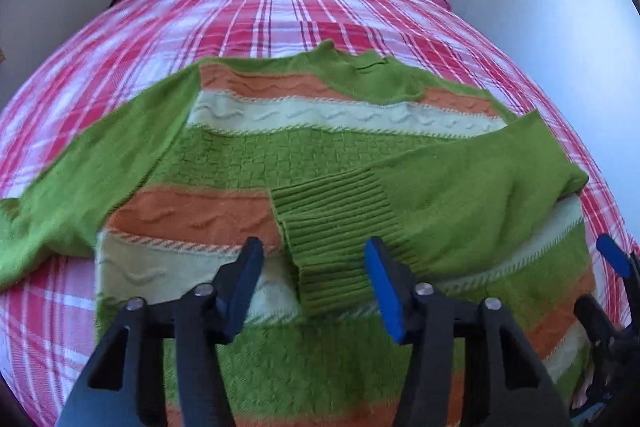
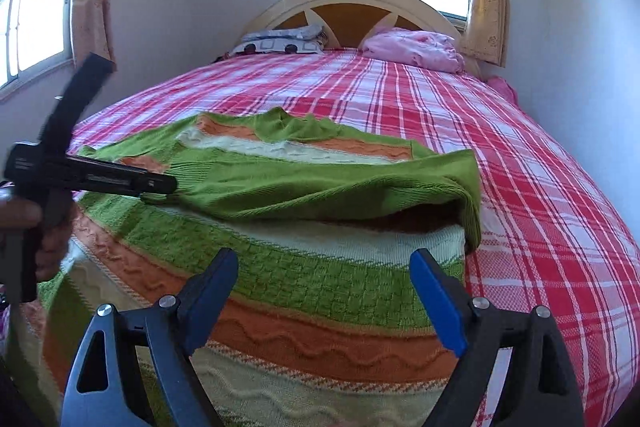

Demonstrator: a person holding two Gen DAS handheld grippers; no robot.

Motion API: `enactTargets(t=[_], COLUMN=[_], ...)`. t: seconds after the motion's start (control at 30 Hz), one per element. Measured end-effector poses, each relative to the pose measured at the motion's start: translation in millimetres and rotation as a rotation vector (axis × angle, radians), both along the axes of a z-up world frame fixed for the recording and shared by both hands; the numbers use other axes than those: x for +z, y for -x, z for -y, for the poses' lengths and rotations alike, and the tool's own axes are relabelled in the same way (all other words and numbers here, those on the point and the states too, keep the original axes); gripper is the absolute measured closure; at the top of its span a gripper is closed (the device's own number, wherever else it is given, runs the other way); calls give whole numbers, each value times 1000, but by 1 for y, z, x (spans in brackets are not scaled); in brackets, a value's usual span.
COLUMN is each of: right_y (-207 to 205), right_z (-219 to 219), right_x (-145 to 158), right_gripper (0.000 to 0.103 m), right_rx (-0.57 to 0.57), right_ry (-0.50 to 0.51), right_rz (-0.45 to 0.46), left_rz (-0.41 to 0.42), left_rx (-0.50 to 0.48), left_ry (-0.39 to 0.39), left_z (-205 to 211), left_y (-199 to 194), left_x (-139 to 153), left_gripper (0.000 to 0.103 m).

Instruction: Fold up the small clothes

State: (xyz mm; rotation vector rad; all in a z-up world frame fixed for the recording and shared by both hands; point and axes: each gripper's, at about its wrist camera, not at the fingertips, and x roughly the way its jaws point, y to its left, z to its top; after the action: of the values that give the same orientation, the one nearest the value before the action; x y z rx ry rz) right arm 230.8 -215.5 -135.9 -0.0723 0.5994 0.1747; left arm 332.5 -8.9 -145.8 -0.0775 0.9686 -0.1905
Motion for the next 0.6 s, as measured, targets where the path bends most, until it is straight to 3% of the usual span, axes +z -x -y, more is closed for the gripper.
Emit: enactTargets(t=[0.07, 0.1, 0.17, 0.2, 0.33, 0.6], right_y=[-2, -3, -4, -4, 1, 2], right_z=[-1, -1, -2, -2, -3, -5], right_x=[-3, -4, -5, -5, -4, -5], right_gripper=[15, 15, 15, 15, 15, 15], right_rx=[-13, -16, -18, -18, -17, -12], right_ry=[1, 1, 2, 1, 5, 12], right_rz=[-14, -22, -28, -28, -16, -23], left_rz=[-3, -5, 12, 21, 119, 220], left_rx=[18, 28, 23, 2, -25, 16], left_ry=[27, 37, 35, 29, -11, 51], left_z=[1, 1, 5, 9, 14, -18], left_y=[-2, -3, -3, -3, 5, 8], left_x=[0, 0, 1, 4, 28, 80], left_gripper=[52, 57, 77, 96, 96, 96])
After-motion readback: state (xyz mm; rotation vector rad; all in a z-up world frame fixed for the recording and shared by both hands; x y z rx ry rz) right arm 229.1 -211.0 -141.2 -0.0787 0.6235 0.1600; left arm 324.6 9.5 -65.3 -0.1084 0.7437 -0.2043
